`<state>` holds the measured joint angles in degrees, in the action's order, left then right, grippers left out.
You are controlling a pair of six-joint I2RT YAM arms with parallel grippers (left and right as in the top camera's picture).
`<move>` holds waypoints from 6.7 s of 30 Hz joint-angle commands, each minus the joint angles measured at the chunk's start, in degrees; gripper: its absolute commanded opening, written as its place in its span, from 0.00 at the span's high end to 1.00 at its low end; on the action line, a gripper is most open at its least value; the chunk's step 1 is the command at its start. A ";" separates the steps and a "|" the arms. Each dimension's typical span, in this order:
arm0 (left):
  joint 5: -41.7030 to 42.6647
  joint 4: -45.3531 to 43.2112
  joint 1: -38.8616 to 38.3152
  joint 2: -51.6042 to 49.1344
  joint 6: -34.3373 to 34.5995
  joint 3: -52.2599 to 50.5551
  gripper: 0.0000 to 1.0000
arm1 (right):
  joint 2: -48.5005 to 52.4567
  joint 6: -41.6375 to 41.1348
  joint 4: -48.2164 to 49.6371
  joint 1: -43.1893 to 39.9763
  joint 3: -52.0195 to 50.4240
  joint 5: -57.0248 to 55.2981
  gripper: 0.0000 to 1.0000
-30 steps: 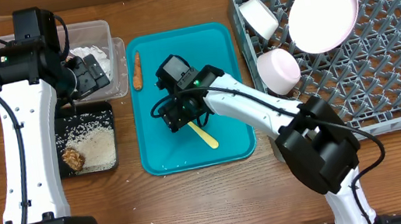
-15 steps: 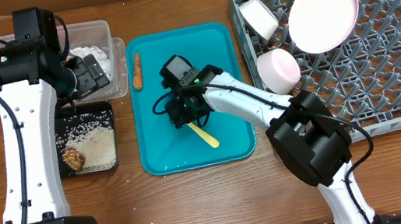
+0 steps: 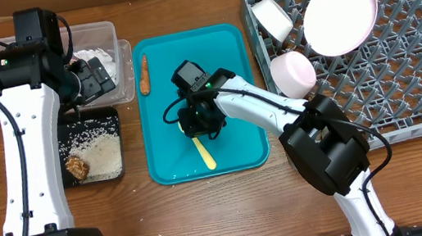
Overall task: Sort waste into correct bins and load items into the dishwasher
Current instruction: 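Lower the right gripper onto the yellow spoon and grasp it, then lift the yellow spoon and lay it in the dish rack, then withdraw the right gripper and reach the left gripper to the carrot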
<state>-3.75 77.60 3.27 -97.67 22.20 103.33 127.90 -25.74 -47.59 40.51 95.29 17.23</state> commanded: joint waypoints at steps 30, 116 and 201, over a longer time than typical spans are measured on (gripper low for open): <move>-0.72 -0.07 0.09 -0.48 0.11 0.37 0.00 | 3.80 17.03 0.87 5.38 10.43 -11.30 0.30; -0.72 -0.07 0.09 -0.48 0.11 0.37 0.00 | -14.21 -38.99 -42.01 -42.64 8.13 -36.48 0.80; -0.72 -0.07 0.09 -0.48 0.11 0.37 0.00 | -20.44 12.68 9.03 -32.92 -1.49 -72.70 0.96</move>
<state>-3.75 77.60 3.27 -97.67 22.20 103.33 107.57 -13.41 -39.68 7.79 94.96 -53.76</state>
